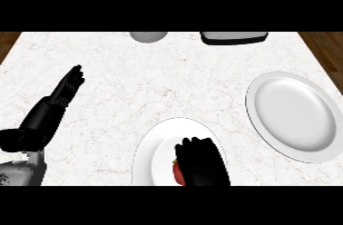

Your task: Pick the bell pepper from the plate and place it in the plate

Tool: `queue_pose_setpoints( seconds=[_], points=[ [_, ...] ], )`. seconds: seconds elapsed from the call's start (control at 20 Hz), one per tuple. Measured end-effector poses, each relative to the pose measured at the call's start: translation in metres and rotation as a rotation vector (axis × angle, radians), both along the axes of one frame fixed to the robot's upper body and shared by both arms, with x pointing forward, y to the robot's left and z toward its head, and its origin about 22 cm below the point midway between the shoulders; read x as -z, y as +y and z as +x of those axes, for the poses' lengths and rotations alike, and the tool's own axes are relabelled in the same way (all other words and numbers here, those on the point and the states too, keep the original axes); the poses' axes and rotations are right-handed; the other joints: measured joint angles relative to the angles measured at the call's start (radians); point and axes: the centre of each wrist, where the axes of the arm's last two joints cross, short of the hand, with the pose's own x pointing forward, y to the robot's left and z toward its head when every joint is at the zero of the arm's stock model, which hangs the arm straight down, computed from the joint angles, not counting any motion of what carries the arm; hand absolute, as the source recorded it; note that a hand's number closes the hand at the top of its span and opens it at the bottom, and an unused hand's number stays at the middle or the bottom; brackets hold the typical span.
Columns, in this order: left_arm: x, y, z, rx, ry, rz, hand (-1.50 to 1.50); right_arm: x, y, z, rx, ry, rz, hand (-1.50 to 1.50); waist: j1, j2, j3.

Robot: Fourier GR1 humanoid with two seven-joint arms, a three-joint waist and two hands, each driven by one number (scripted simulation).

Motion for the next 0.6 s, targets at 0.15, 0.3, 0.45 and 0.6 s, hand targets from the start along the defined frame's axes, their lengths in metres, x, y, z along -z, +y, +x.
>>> queue_pose_setpoints(
  seconds=[0.15,0.3,0.45,0.6],
  points=[
    [0.000,0.002,-0.003,-0.006,-0.001,0.003,0.00,-0.013,-0.005,-0.019,-0.007,-0.081,0.048,1.50,-0.006,0.002,0.000],
    [0.001,0.005,-0.006,-0.002,-0.004,0.002,0.00,-0.025,-0.015,-0.031,0.017,-0.163,0.081,1.50,-0.005,0.005,0.000],
    [0.002,0.006,-0.008,-0.004,-0.009,0.000,0.00,-0.038,-0.028,-0.036,0.061,-0.253,0.101,1.50,-0.004,0.009,0.000],
    [-0.002,0.004,-0.007,0.002,-0.019,0.000,0.00,-0.049,-0.042,-0.040,0.114,-0.332,0.113,1.50,-0.001,0.015,0.001]
  ],
)
